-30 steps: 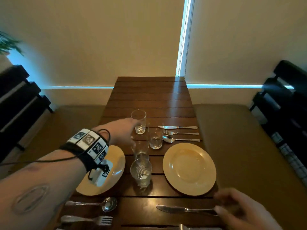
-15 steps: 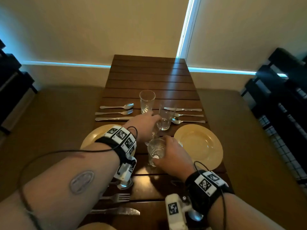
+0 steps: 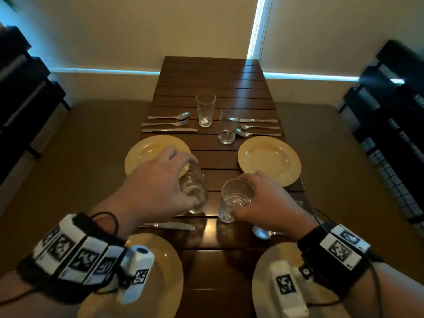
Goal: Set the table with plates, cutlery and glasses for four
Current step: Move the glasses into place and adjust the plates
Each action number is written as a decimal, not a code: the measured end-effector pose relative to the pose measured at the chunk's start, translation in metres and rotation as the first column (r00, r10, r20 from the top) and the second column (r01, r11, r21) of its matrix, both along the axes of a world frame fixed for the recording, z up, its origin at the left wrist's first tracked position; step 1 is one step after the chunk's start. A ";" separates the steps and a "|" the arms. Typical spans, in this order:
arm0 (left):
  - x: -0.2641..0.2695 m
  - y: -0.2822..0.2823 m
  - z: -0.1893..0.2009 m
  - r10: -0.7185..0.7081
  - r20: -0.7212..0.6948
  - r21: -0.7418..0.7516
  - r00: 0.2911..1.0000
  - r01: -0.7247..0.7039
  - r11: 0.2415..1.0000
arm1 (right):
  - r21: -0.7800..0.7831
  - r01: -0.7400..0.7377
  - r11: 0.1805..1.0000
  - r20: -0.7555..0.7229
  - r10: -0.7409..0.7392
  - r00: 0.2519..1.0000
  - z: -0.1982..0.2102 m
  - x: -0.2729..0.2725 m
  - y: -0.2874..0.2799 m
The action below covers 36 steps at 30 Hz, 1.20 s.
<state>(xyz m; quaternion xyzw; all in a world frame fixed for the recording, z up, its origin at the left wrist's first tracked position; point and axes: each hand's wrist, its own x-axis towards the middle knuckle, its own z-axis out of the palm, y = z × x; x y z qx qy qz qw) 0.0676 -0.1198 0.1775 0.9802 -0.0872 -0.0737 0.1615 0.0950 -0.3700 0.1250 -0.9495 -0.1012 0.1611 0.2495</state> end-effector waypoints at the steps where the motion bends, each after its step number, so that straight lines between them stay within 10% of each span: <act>1: -0.020 -0.004 -0.004 -0.006 -0.012 -0.003 1.000 0.006 1.000 | 0.004 -0.015 1.000 0.003 0.015 1.000 -0.002 -0.012 -0.005; 12: -0.144 -0.060 -0.069 0.006 -0.132 0.059 0.991 0.001 0.998 | -0.075 -0.131 0.989 0.015 0.132 0.991 -0.033 -0.100 -0.023; 21: -0.171 -0.052 -0.097 0.197 -0.083 -0.112 0.977 -0.205 0.972 | -0.014 -0.080 0.997 -0.006 0.080 0.997 -0.051 -0.116 -0.031; 36: -0.136 -0.045 -0.113 0.250 -0.081 0.020 0.965 -0.249 0.968 | -0.208 -0.111 0.972 0.067 0.127 0.990 -0.064 -0.112 -0.040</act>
